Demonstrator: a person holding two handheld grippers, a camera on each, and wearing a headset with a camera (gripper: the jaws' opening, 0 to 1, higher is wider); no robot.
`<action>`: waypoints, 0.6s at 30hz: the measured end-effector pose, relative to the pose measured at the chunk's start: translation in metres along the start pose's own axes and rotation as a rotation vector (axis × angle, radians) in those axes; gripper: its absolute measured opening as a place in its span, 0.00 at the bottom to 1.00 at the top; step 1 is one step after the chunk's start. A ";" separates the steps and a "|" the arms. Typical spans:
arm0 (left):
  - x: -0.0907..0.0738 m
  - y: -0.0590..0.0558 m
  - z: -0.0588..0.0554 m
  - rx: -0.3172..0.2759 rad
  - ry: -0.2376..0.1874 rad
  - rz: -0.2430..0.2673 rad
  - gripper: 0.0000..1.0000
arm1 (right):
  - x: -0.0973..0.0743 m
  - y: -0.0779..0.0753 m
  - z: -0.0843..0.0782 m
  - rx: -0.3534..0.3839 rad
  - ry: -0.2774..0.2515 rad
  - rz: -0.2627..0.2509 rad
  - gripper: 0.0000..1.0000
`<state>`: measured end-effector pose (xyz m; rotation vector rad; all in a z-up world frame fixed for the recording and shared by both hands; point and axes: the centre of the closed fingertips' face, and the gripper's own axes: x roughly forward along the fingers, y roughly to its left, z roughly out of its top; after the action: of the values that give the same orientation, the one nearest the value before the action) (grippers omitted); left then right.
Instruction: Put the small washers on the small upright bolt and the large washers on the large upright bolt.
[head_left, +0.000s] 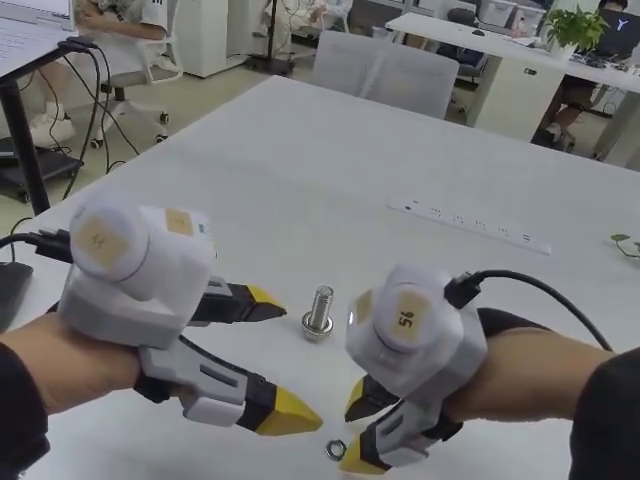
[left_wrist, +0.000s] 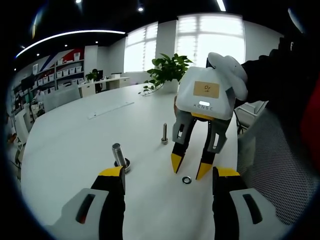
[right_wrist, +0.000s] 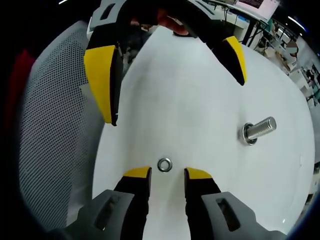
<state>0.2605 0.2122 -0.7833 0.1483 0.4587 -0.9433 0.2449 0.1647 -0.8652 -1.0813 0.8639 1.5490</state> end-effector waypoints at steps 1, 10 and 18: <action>0.000 0.000 0.000 0.000 -0.001 0.000 0.70 | 0.000 0.000 0.000 0.000 0.002 0.001 0.28; 0.000 0.001 0.000 -0.002 -0.004 0.000 0.70 | 0.006 0.002 0.002 -0.017 0.013 0.012 0.27; -0.002 0.001 0.000 -0.004 -0.011 0.003 0.70 | 0.009 0.004 0.004 -0.040 0.023 0.001 0.26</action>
<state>0.2606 0.2142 -0.7825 0.1397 0.4500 -0.9400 0.2398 0.1704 -0.8723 -1.1293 0.8521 1.5630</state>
